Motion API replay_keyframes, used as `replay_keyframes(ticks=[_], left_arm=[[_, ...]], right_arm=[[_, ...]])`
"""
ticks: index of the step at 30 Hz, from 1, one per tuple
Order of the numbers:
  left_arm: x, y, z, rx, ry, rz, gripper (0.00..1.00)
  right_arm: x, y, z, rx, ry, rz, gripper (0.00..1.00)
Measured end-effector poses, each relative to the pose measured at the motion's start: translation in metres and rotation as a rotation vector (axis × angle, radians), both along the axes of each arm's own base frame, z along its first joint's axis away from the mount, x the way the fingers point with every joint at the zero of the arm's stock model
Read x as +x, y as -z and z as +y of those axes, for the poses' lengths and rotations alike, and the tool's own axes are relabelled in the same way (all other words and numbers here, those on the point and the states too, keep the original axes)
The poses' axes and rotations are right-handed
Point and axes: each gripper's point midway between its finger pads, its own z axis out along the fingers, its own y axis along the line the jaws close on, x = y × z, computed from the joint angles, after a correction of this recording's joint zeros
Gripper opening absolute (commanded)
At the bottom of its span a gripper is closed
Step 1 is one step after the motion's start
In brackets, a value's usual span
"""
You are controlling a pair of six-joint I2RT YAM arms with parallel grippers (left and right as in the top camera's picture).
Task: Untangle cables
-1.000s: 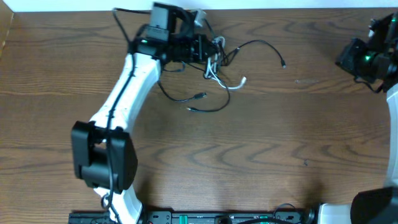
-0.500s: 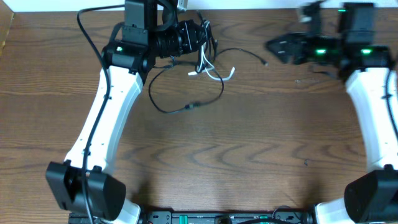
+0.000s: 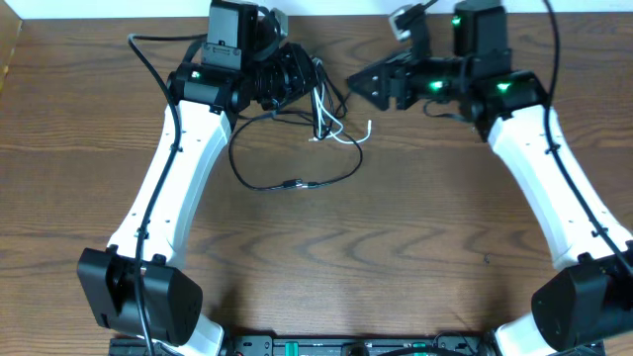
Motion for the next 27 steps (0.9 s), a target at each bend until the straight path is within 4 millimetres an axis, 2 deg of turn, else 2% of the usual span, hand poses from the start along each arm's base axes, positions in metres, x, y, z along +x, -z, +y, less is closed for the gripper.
replay_keyframes(ticks=[3, 7, 13, 27], left_arm=[[-0.003, 0.005, 0.003, 0.018, -0.013, 0.024, 0.08], [-0.002, 0.006, 0.005, 0.024, -0.021, 0.026, 0.07], [-0.002, 0.006, 0.005, 0.026, -0.022, 0.027, 0.07], [-0.009, 0.013, 0.007, 0.035, -0.025, 0.073, 0.08]], right_arm=[[-0.006, 0.005, 0.01, -0.019, -0.009, 0.01, 0.7], [-0.007, 0.016, 0.013, -0.041, -0.005, 0.041, 0.69], [-0.004, 0.047, 0.014, -0.09, -0.004, 0.113, 0.69], [-0.017, 0.055, 0.035, -0.155, -0.065, 0.054, 0.68]])
